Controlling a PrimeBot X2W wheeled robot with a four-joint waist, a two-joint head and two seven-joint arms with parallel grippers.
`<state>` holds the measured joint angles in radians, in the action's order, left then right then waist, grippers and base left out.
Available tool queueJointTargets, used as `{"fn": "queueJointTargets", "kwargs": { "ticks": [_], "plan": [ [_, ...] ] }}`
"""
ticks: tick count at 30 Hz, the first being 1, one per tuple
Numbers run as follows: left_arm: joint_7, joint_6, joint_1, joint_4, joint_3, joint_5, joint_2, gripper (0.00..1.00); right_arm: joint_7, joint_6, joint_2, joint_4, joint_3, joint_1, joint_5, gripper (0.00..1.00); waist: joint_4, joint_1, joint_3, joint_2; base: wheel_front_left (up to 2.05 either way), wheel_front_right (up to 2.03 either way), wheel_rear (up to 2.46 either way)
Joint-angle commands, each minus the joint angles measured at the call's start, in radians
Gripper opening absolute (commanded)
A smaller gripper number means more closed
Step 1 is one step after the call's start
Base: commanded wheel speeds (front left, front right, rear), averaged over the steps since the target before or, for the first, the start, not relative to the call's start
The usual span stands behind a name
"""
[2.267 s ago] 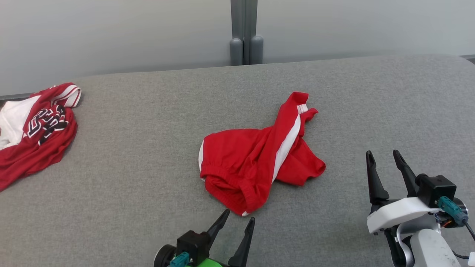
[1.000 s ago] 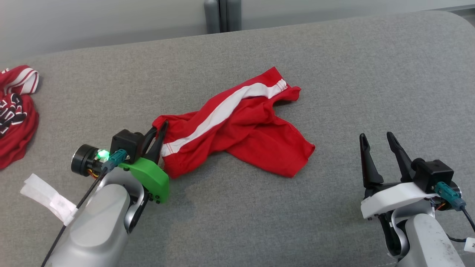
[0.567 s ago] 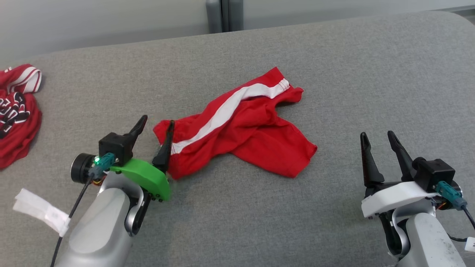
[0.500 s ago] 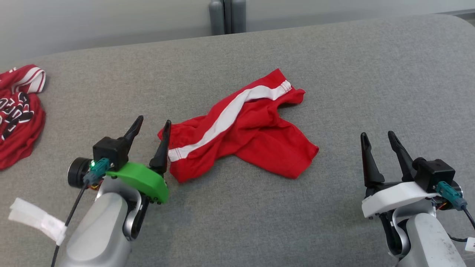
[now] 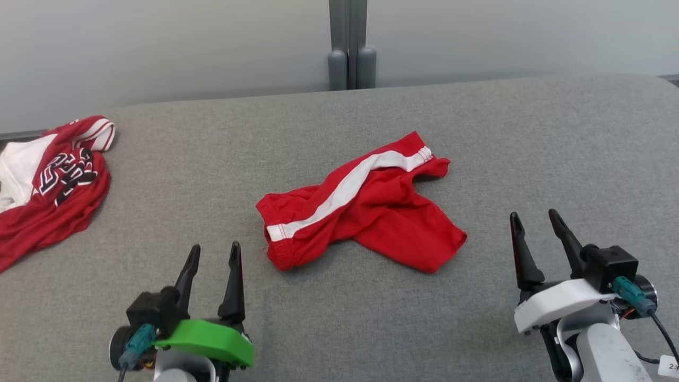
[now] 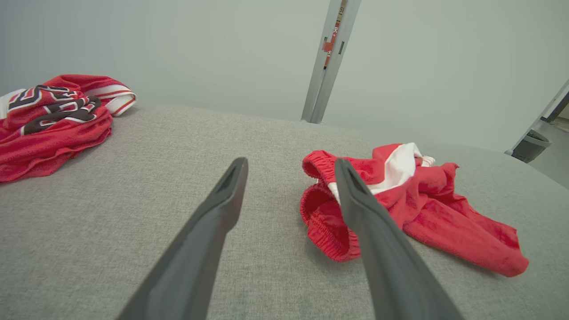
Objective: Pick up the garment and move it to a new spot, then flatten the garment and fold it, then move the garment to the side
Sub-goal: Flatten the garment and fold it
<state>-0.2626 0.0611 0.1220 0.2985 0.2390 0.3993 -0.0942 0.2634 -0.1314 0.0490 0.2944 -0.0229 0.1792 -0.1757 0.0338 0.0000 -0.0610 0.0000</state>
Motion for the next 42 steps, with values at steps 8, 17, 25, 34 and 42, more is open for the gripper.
{"fn": "queueJointTargets", "kwargs": {
  "ticks": [8, 17, 25, 34, 42],
  "plan": [
    [-0.003, -0.006, -0.137, -0.059, -0.062, -0.024, 0.035, 1.00, 0.002, 0.001, 0.003, 0.000, 0.031, -0.064, 0.000, 1.00, 0.009, 0.0000, 0.077, 0.0000, 0.00, 0.00, 0.00],
    [-0.003, 0.003, -0.156, -0.053, -0.081, -0.042, 0.042, 1.00, 0.002, 0.001, 0.003, 0.009, 0.046, -0.083, -0.010, 1.00, 0.009, 0.0000, 0.085, 0.0000, 0.00, 0.00, 0.00],
    [-0.003, 0.009, -0.156, -0.038, -0.083, -0.047, 0.044, 1.00, 0.002, 0.001, 0.003, 0.029, 0.042, -0.076, -0.004, 1.00, 0.009, 0.0000, 0.087, 0.0000, 0.00, 0.00, 0.00],
    [-0.003, 0.012, -0.150, -0.015, -0.063, -0.050, 0.043, 1.00, 0.002, 0.001, 0.003, 0.038, 0.048, -0.083, 0.003, 1.00, 0.010, 0.0000, 0.092, 0.0000, 0.00, 0.00, 0.00],
    [0.075, 0.053, -0.028, 0.056, 0.006, -0.042, 0.017, 1.00, 0.002, 0.001, 0.003, 0.048, 0.053, -0.071, 0.029, 1.00, 0.015, 0.0000, 0.082, 0.0000, 0.00, 0.00, 0.00]
  ]
}}
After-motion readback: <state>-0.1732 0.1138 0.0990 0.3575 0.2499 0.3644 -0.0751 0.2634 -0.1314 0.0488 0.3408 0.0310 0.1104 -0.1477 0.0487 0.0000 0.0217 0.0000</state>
